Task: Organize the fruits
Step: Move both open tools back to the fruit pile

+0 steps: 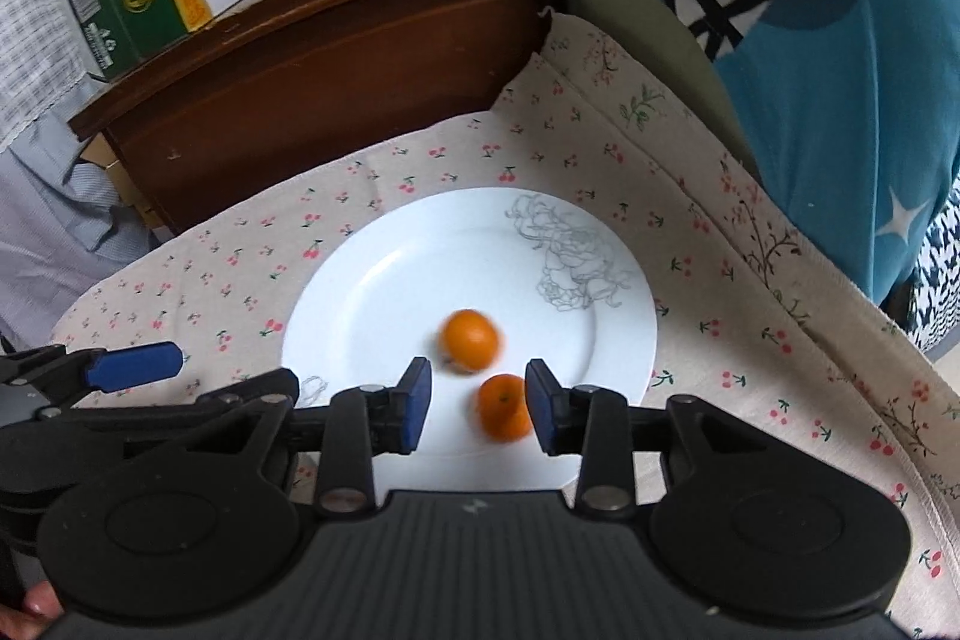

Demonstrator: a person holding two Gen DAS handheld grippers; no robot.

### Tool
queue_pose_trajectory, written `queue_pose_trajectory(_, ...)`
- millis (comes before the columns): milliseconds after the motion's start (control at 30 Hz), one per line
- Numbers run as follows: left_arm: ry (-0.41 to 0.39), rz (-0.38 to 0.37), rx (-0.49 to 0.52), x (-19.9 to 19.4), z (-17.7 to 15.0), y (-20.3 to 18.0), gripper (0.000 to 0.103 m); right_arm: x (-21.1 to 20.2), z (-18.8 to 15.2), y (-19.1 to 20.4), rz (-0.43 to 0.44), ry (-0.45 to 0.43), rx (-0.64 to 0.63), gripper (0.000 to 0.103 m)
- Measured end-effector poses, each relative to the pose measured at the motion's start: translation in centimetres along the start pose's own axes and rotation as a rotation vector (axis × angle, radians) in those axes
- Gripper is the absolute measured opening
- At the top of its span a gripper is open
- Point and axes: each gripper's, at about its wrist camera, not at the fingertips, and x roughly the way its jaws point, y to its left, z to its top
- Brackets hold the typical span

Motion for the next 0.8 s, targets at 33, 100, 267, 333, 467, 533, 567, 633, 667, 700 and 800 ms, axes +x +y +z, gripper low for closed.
queue_pose_trajectory(33, -0.004, 0.001, -0.003, -0.4, -0.1, 0.2, 0.077, -0.2, -0.1, 0.1, 0.006, -0.003, -0.004, 0.036)
queue_pose_trajectory(100, -0.008, 0.001, -0.012, -1.0, -0.5, 0.4, 0.079, -0.6, -0.3, 0.5, 0.016, -0.009, -0.018, 0.036)
queue_pose_trajectory(267, -0.014, 0.019, -0.015, -2.4, -1.7, 0.8, 0.080, -1.7, -1.0, 1.0, 0.039, -0.012, -0.034, 0.036)
queue_pose_trajectory(333, -0.014, 0.024, -0.024, -3.0, -2.4, 1.2, 0.081, -2.2, -1.3, 1.3, 0.046, -0.012, -0.043, 0.036)
queue_pose_trajectory(467, -0.016, 0.033, -0.044, -4.2, -3.8, 2.2, 0.081, -3.3, -2.2, 1.8, 0.073, -0.014, -0.057, 0.036)
queue_pose_trajectory(533, -0.015, 0.034, -0.056, -4.8, -4.3, 2.9, 0.081, -3.7, -2.7, 1.9, 0.080, -0.016, -0.059, 0.036)
queue_pose_trajectory(567, -0.015, 0.032, -0.068, -5.1, -4.6, 3.3, 0.081, -4.0, -3.0, 1.9, 0.083, -0.016, -0.061, 0.036)
queue_pose_trajectory(633, -0.022, 0.033, -0.089, -5.6, -4.9, 4.0, 0.081, -4.5, -3.7, 2.0, 0.086, -0.016, -0.063, 0.036)
queue_pose_trajectory(667, -0.023, 0.038, -0.095, -5.9, -5.1, 4.3, 0.081, -4.7, -4.0, 2.0, 0.090, -0.014, -0.063, 0.036)
queue_pose_trajectory(700, -0.021, 0.043, -0.102, -6.1, -5.3, 4.5, 0.081, -4.9, -4.4, 2.0, 0.092, -0.014, -0.063, 0.036)
queue_pose_trajectory(800, -0.011, 0.053, -0.135, -6.7, -6.2, 5.4, 0.081, -5.5, -5.5, 2.0, 0.102, -0.001, -0.049, 0.036)
